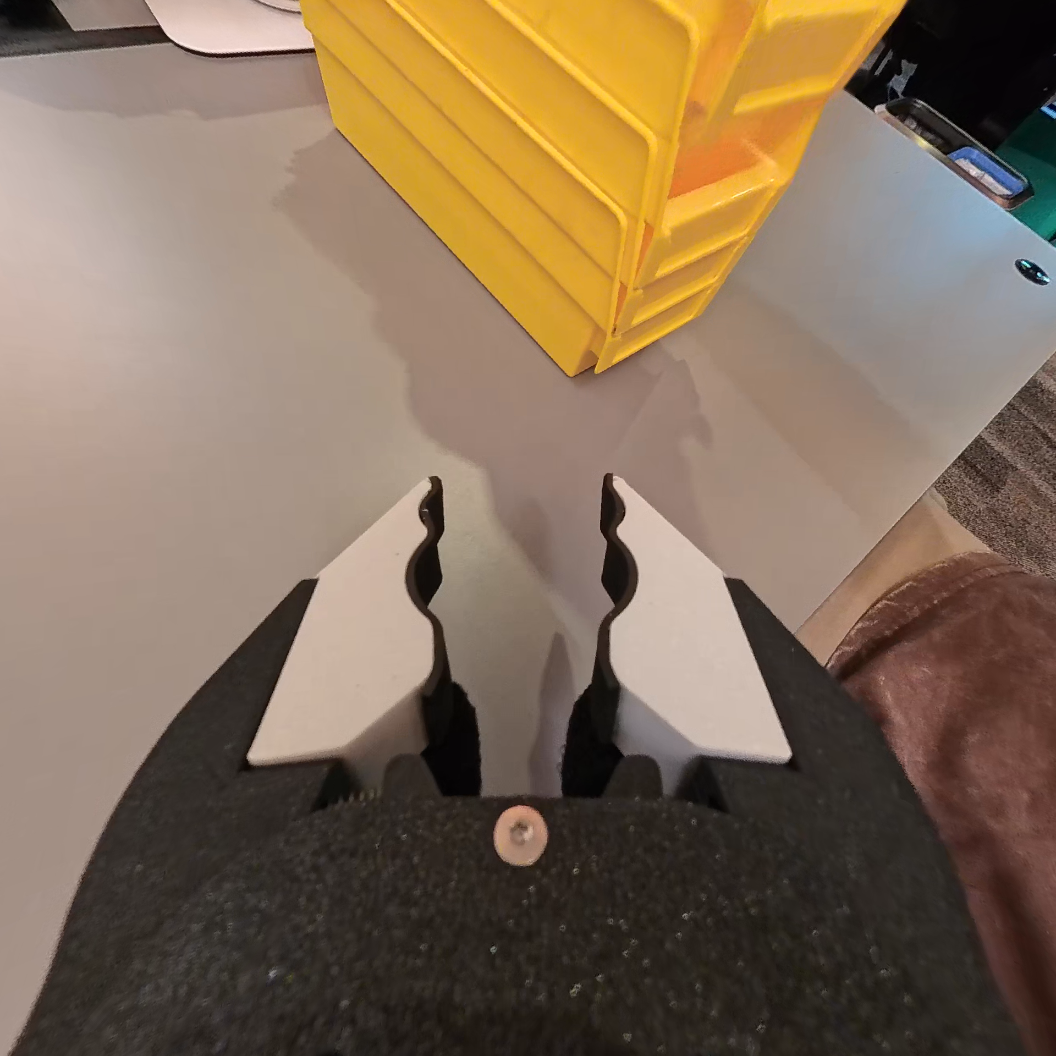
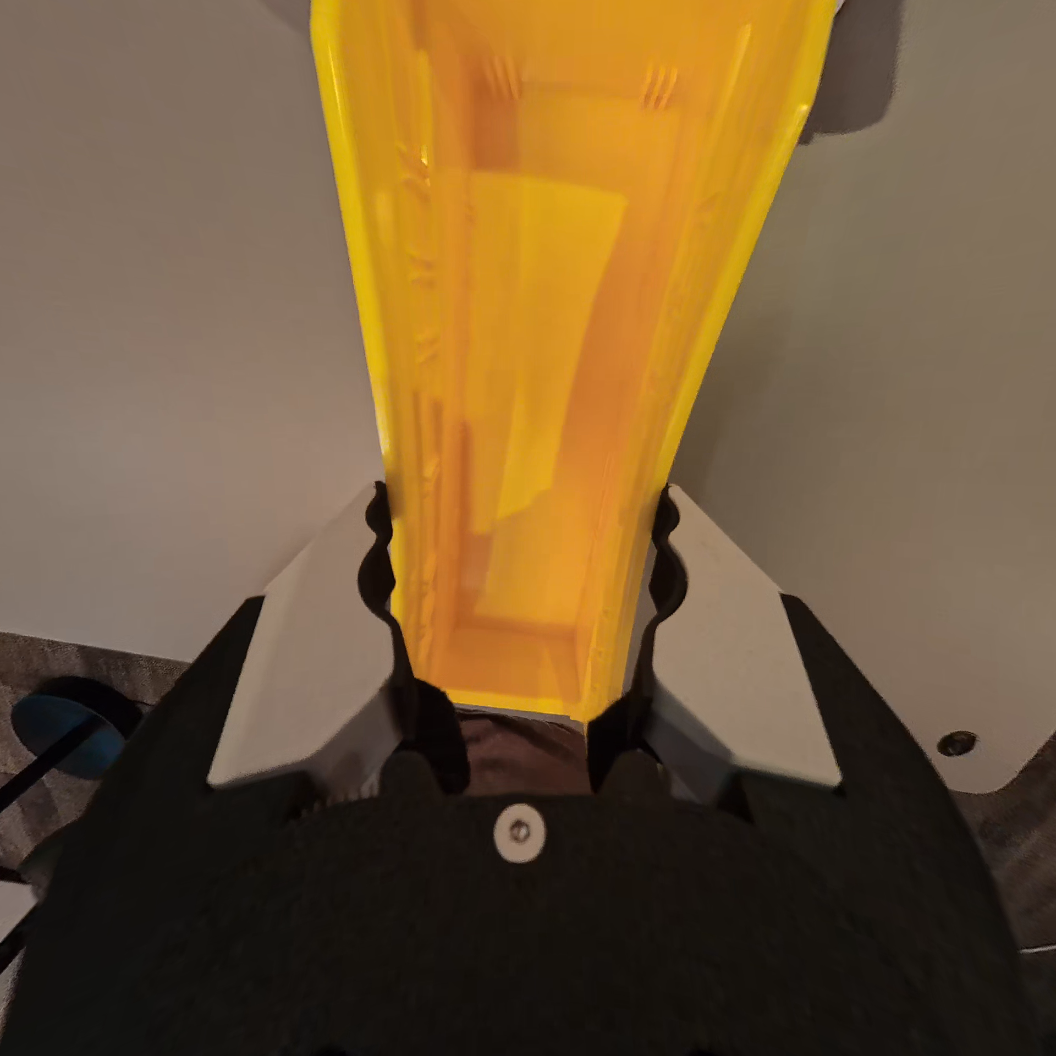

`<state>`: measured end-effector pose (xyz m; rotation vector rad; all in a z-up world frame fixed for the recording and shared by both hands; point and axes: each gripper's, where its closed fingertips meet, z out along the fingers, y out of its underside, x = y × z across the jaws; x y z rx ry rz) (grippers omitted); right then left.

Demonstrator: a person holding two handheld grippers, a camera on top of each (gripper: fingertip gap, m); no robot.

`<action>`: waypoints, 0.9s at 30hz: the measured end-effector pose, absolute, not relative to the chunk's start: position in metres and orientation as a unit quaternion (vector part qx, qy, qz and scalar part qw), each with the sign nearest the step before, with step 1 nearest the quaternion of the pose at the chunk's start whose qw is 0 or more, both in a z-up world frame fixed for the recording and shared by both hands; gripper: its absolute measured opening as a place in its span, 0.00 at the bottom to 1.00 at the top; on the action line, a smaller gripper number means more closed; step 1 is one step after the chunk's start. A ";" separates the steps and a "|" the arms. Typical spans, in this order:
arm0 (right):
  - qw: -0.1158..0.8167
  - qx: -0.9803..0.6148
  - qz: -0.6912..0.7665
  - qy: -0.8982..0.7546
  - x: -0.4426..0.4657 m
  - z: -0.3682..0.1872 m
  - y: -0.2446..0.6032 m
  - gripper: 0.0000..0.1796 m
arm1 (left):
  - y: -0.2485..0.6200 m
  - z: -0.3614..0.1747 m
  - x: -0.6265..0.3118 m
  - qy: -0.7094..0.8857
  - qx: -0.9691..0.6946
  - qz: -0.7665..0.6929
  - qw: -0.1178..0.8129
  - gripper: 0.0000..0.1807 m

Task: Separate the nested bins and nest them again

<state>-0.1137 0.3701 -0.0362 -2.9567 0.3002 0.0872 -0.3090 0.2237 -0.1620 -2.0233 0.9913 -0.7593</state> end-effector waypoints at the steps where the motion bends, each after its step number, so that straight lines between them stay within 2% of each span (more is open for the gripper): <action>1: 0.085 -0.991 0.027 0.099 -0.112 -0.030 0.369 0.51 | 0.223 -0.162 -0.309 0.388 -0.790 -0.296 0.372 0.30; 8: 0.117 -0.986 0.049 0.108 -0.092 0.032 0.362 0.51 | 0.222 -0.163 -0.308 0.386 -0.791 -0.302 0.367 0.30; 15: 0.124 -0.985 0.005 0.122 -0.023 0.070 0.334 0.51 | 0.218 -0.164 -0.307 0.390 -0.790 -0.304 0.362 0.30; 21: 0.111 -0.983 -0.014 0.147 0.048 0.056 0.310 0.50 | 0.216 -0.165 -0.309 0.392 -0.790 -0.301 0.362 0.30; 27: 0.089 -0.983 -0.010 0.163 0.113 0.003 0.290 0.50 | 0.216 -0.165 -0.313 0.386 -0.793 -0.302 0.362 0.30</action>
